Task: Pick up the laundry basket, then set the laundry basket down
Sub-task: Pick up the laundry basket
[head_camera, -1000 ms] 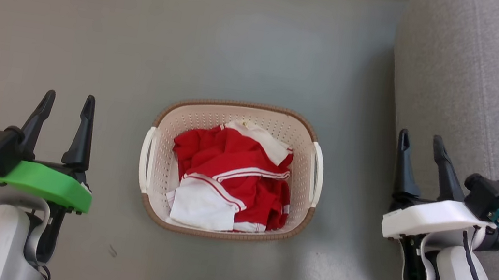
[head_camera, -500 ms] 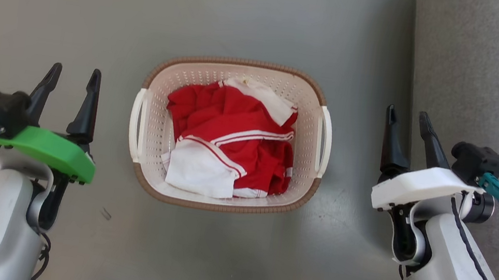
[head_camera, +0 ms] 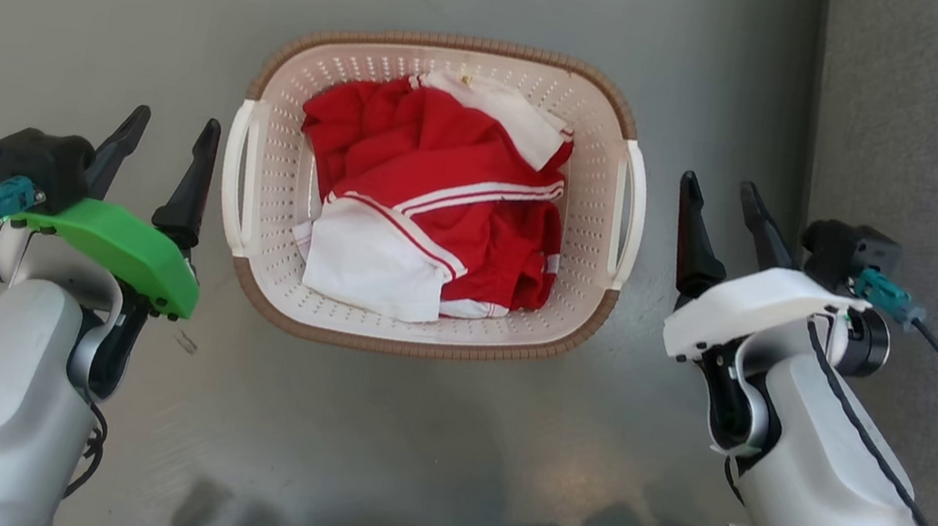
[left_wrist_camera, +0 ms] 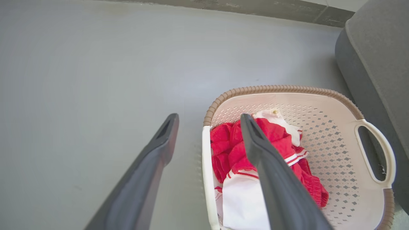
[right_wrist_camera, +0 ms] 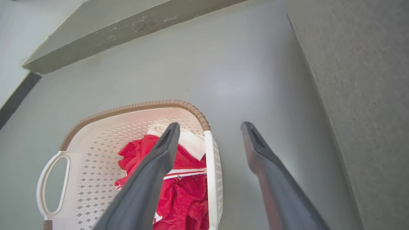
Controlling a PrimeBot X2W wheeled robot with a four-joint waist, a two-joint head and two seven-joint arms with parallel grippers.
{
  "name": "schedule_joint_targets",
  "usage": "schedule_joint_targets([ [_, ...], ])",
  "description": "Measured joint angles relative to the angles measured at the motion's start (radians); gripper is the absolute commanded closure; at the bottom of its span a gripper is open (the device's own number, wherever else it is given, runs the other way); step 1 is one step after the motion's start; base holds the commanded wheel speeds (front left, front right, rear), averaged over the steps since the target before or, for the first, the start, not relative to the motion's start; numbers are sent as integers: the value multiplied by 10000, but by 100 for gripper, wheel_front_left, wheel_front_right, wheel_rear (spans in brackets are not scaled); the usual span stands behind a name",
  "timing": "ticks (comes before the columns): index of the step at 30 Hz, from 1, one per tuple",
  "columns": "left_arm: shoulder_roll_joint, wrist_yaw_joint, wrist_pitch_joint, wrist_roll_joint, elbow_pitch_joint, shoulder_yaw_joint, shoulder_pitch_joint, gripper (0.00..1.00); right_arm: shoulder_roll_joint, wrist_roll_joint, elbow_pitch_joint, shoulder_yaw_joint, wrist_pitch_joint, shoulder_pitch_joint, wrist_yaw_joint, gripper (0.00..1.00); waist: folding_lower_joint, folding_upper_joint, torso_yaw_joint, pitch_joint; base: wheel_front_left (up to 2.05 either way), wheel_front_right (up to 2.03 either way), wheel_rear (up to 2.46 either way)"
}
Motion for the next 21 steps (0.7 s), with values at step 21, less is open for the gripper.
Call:
schedule_joint_targets([
  [21,407,0,1095,-1371,1060,-1720,-1584,0,-73,1764,1430,1768,0,-1775,-130,0,-1,0,-186,1692,0,0,0],
])
